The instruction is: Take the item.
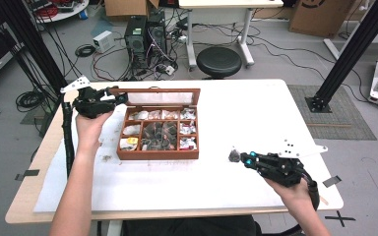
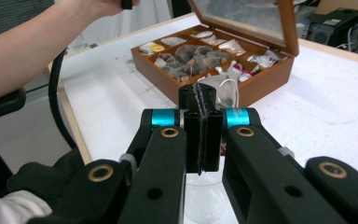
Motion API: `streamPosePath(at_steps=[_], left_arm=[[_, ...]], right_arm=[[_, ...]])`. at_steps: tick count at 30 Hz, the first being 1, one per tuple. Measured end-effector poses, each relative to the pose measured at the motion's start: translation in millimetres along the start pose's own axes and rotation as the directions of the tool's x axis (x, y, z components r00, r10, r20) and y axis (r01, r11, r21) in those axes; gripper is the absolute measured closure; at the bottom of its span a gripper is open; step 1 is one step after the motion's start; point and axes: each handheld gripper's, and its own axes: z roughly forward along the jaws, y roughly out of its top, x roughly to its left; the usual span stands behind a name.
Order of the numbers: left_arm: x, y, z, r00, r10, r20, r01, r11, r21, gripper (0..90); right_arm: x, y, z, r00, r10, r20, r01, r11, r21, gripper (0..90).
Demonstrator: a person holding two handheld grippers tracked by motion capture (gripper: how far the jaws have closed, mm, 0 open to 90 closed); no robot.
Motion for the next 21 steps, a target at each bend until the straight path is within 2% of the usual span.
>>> streamPosePath(at_steps=[10,21], left_arm=[[0.1,-0.1,-0.1,1.0000,0.001,0.001,-0.001,1.0000,0.002,36.8],[0.2,-0.3,0.1,1.0000,0.001,0.002,-0.001,1.0000,0.002,36.7]], right_arm=[[-0.1,-7.0,7.6,0.9998,0.001,-0.021,-0.001,1.000,0.023,90.0],[-2.5,-14.1,16.0,0.9992,0.022,-0.034,-0.021,0.999,0.047,90.0]])
